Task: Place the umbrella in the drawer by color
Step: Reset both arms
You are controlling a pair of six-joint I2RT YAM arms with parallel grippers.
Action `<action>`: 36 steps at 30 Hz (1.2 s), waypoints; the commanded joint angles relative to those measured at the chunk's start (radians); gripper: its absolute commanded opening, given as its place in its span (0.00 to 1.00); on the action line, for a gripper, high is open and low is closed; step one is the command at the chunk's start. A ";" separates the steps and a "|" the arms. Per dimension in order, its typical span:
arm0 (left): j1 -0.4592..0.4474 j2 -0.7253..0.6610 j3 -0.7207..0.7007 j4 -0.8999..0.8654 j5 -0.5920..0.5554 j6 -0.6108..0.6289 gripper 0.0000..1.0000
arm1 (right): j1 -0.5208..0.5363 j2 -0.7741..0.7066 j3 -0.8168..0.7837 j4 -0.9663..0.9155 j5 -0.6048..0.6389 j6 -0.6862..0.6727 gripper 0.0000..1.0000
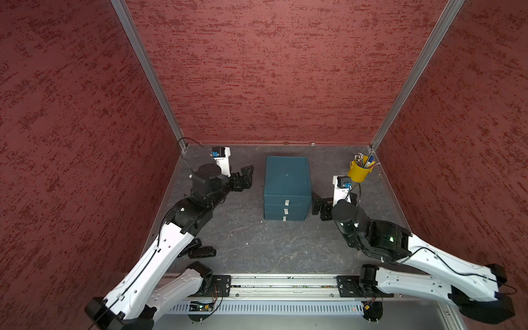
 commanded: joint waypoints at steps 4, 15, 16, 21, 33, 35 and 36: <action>0.100 -0.114 -0.167 0.172 -0.299 0.073 1.00 | -0.382 0.046 0.088 0.064 -0.287 -0.100 0.98; 0.436 0.151 -0.429 0.367 -0.242 -0.015 1.00 | -0.664 0.055 -0.200 0.363 -0.211 -0.182 0.98; 0.458 0.175 -0.440 0.389 -0.223 -0.024 1.00 | -0.685 0.047 -0.235 0.408 -0.203 -0.196 0.98; 0.510 0.265 -0.551 0.647 -0.154 0.035 1.00 | -0.860 0.079 -0.419 0.598 -0.143 -0.211 0.98; 0.498 0.555 -0.629 1.139 -0.047 0.215 1.00 | -0.981 0.350 -0.771 1.519 -0.345 -0.303 0.98; 0.450 0.597 -0.645 1.221 -0.022 0.289 1.00 | -0.986 0.448 -0.779 1.659 -0.429 -0.334 0.98; 0.431 0.590 -0.653 1.227 -0.038 0.292 1.00 | -0.987 0.518 -0.771 1.744 -0.462 -0.363 0.98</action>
